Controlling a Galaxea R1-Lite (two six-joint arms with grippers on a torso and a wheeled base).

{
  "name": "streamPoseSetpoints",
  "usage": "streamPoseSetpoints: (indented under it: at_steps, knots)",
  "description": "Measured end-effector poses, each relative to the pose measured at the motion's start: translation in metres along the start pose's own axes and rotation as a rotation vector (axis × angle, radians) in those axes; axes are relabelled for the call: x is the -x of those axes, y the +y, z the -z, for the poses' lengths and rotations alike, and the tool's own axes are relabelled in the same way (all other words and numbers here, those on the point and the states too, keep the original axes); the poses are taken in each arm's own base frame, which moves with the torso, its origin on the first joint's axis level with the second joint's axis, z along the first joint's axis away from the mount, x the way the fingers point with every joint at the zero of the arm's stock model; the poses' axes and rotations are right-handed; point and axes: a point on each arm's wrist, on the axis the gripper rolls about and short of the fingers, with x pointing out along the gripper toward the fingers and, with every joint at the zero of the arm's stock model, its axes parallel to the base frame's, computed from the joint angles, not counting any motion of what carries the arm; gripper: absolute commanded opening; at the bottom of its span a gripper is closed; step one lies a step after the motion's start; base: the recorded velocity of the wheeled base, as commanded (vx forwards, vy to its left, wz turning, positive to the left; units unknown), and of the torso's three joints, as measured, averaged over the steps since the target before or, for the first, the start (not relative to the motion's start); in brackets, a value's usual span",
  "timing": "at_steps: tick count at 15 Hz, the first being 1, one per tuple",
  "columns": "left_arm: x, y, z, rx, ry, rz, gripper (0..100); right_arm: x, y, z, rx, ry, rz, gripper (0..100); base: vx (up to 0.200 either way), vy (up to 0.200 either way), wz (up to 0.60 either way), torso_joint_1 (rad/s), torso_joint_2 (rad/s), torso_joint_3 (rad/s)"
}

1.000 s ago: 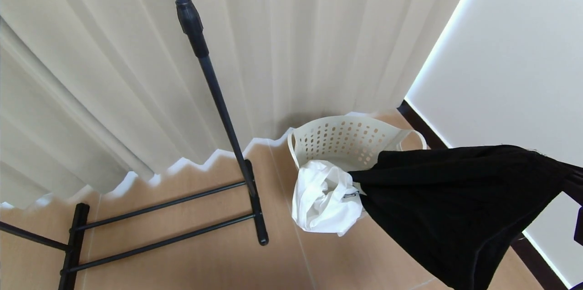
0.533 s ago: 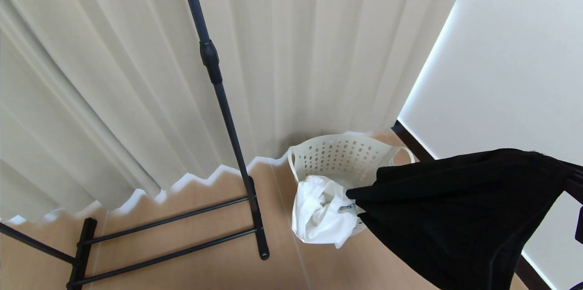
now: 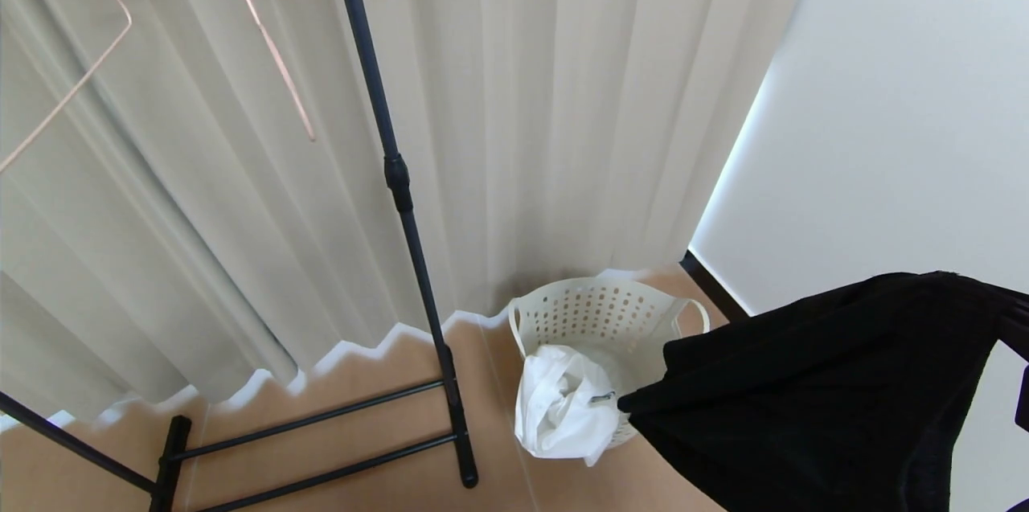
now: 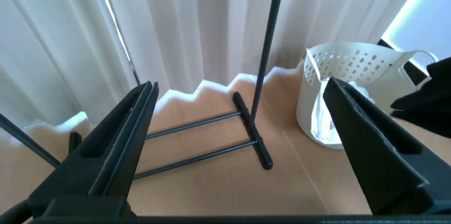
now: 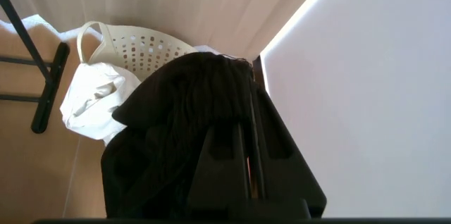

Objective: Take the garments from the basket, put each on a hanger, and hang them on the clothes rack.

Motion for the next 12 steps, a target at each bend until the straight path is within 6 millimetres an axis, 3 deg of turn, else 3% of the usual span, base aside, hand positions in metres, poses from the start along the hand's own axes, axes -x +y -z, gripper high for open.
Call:
streamPoseSetpoints:
  at_steps: [7,12]
  knots:
    - [0.0000,0.0000,-0.0001,0.000,-0.001,0.000,100,-0.0002,0.0002,0.0005,0.000,0.002,-0.001,0,0.000,0.000,0.00,0.159,-0.50,-0.336]
    - [0.0000,0.0000,0.0000,0.000,0.000,0.000,100,-0.0003,0.0003,0.0007,0.001,0.003,-0.001,0,0.000,0.000,0.00,0.206,-0.54,-0.194]
